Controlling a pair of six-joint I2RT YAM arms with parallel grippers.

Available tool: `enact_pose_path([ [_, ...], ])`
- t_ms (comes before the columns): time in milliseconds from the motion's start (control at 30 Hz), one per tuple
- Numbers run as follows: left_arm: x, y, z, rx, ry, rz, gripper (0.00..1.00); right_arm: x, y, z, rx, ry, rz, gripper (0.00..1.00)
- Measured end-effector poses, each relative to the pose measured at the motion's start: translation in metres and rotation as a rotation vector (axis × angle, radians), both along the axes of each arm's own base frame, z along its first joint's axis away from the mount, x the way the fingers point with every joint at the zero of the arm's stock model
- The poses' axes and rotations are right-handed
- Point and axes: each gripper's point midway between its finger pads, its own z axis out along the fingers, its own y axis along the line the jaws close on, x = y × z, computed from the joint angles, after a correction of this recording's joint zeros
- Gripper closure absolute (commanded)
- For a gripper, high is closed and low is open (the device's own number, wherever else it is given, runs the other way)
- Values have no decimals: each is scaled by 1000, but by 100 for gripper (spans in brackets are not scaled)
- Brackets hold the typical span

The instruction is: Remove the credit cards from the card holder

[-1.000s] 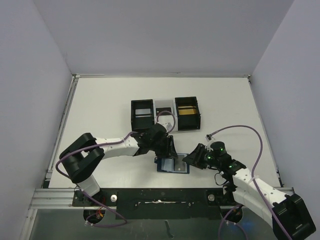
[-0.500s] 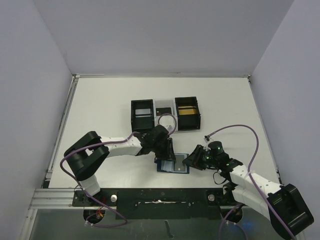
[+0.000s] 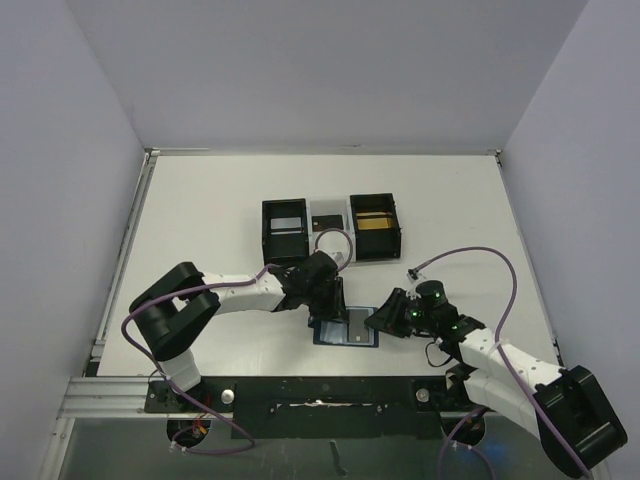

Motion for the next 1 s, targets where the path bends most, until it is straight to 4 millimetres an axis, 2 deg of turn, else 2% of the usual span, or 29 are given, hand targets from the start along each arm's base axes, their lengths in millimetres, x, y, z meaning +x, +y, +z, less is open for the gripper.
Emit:
enact_pose_path([
  [133, 0, 0, 0, 2, 0, -1, 77, -1, 0, -9, -15, 35, 1, 77],
  [533, -2, -2, -3, -31, 8, 18, 77, 1, 2, -12, -6, 33, 1, 79],
  [633, -2, -5, -2, -66, 13, 26, 81, 1, 2, -11, -3, 30, 2, 79],
  [900, -3, -6, -3, -119, 53, 54, 99, -1, 2, -12, 8, 17, 6, 80],
  [1000, -2, -7, -3, -133, 59, 66, 100, -3, 1, -12, 11, 11, 6, 80],
])
